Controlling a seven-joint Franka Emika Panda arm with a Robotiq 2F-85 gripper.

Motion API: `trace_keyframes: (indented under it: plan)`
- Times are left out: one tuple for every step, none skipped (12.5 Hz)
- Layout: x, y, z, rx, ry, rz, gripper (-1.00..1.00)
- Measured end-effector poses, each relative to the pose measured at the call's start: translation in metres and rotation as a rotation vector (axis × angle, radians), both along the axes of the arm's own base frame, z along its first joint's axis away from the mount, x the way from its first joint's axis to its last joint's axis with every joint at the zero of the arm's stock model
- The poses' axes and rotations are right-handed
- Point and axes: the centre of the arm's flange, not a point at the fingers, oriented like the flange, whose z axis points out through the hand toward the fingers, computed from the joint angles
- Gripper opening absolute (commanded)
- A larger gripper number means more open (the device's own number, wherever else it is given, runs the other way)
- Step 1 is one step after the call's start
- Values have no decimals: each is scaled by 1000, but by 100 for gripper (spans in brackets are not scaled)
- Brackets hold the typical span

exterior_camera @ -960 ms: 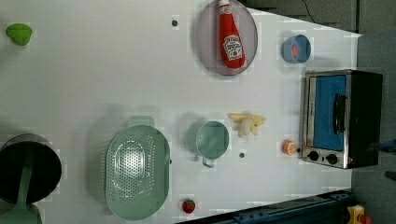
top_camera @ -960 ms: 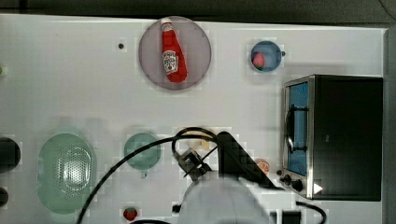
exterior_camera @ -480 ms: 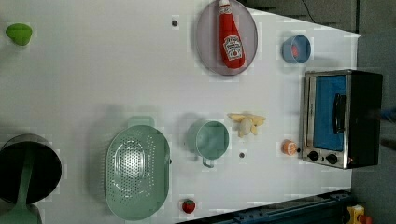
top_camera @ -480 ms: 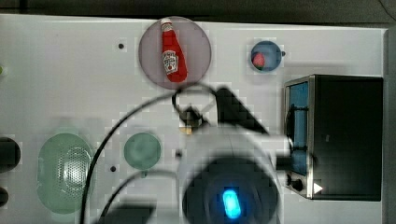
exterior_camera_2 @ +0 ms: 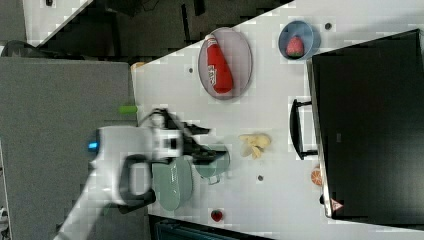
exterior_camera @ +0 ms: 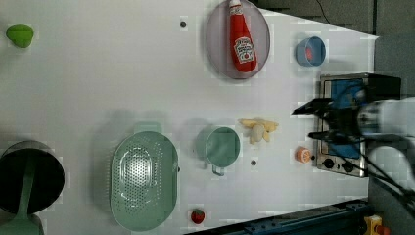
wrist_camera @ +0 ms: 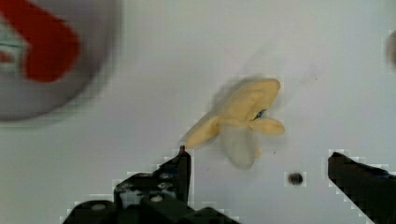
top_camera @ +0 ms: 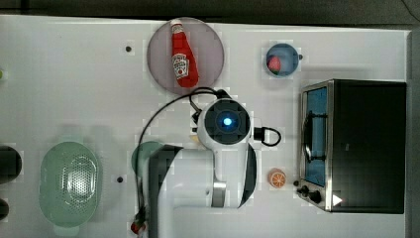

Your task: Pick banana from table and place on oven.

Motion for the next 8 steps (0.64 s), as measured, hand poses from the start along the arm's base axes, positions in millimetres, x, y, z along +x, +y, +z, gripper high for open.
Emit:
trace_keyframes:
  plan:
    - [-5, -7, -32, 2, 24, -16, 100]
    - [-13, -10, -59, 4, 41, -24, 100]
    - [-20, -10, -79, 5, 56, -25, 100]
    - [-26, -6, -92, 5, 57, -15, 100]
    - [-29, 0, -100, -1, 35, 6, 100]
    - [-29, 3, -102, -9, 27, 26, 100]
    - [-29, 5, -106, -9, 25, 32, 100]
    - [-24, 8, -110, -7, 17, 38, 100]
